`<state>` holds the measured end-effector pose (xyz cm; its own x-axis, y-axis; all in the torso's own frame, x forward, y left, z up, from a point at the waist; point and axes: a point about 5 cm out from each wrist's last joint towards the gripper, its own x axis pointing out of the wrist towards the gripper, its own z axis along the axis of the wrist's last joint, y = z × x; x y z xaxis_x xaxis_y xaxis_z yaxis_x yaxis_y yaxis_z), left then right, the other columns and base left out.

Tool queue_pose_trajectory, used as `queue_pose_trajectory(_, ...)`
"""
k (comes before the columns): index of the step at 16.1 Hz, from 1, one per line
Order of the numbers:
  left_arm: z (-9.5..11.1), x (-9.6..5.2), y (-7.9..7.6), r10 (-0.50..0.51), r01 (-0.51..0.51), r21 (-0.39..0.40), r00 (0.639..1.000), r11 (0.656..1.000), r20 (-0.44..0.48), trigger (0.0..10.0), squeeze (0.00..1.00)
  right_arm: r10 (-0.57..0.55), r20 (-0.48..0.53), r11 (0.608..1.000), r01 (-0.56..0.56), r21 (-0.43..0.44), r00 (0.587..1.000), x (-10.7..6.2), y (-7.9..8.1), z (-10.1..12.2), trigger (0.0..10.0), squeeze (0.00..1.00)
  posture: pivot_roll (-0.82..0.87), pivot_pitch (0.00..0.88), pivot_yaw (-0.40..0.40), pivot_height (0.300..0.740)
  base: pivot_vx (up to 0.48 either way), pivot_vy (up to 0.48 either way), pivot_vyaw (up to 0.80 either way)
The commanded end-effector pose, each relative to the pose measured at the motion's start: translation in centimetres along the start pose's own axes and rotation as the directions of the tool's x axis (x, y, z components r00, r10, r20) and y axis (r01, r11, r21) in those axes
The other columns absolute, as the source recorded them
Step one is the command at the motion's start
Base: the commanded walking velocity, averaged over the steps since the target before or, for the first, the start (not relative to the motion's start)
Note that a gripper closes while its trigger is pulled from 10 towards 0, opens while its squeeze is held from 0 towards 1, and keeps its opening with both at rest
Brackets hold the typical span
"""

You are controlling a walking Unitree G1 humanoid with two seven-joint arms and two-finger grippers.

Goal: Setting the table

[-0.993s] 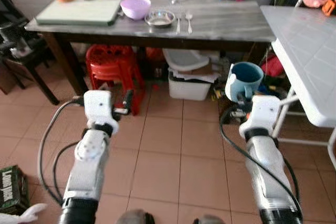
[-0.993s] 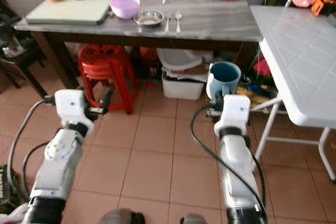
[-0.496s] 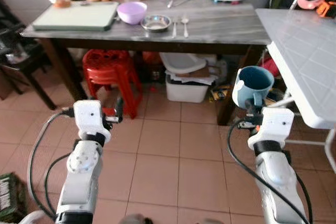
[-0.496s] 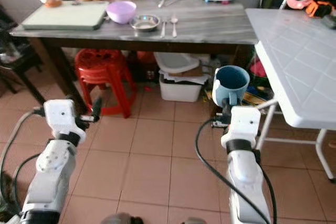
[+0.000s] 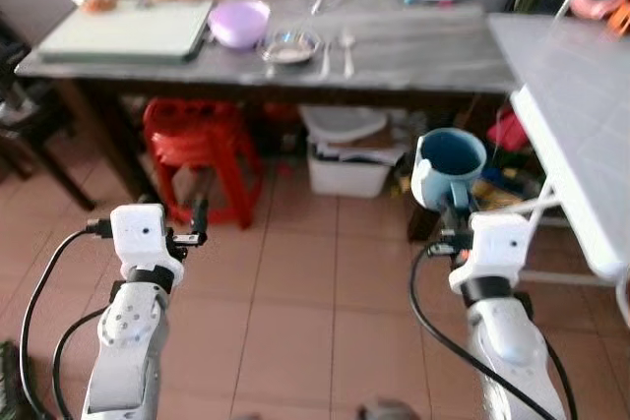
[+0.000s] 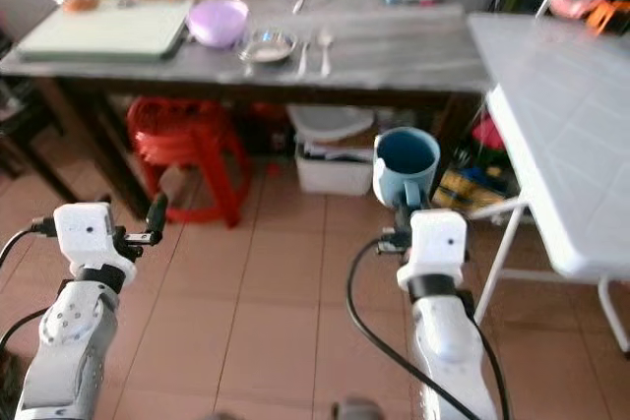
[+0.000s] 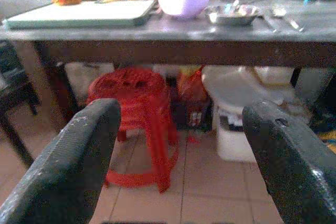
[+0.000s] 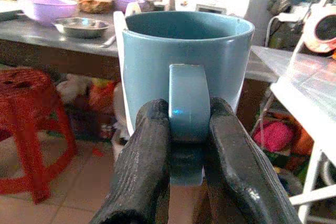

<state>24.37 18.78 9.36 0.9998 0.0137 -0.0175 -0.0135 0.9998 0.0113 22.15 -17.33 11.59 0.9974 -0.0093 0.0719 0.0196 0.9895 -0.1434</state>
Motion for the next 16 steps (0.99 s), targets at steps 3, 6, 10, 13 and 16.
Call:
queue_pose_trajectory(3,0.2,0.1,-0.3,-0.018,0.018,-0.002,1.0,1.0,0.006,10.0,0.0,-0.015,0.027,1.0,0.016,-0.008,1.0,0.0,-0.4,0.6,10.0,0.0,-0.01,0.0,0.046,0.74,0.48,0.0,0.0)
queue_pose_trajectory(6,0.2,0.1,-0.3,-0.018,0.018,-0.002,1.0,1.0,0.006,10.0,0.0,-0.015,0.027,1.0,0.016,-0.008,1.0,0.0,-0.4,0.6,10.0,0.0,-0.01,0.0,0.046,0.74,0.48,0.0,0.0)
queue_pose_trajectory(10,0.2,0.1,-0.3,-0.018,0.018,-0.002,1.0,1.0,0.006,10.0,0.0,-0.015,0.027,1.0,0.016,-0.008,1.0,0.0,-0.4,0.6,10.0,0.0,-0.01,0.0,0.046,0.74,0.48,0.0,0.0)
queue_pose_trajectory(13,0.2,0.1,-0.3,-0.018,0.018,-0.002,1.0,1.0,0.006,10.0,0.0,-0.015,0.027,1.0,0.016,-0.008,1.0,0.0,-0.4,0.6,10.0,0.0,-0.01,0.0,0.046,0.74,0.48,0.0,0.0)
queue_pose_trajectory(16,1.3,1.4,-2.2,-0.082,0.084,-0.054,0.996,0.995,0.045,10.0,0.0,-0.012,0.081,1.0,0.015,-0.028,0.997,2.6,-0.9,1.7,10.0,0.0,-0.02,0.0,0.039,0.74,0.48,0.0,0.0)
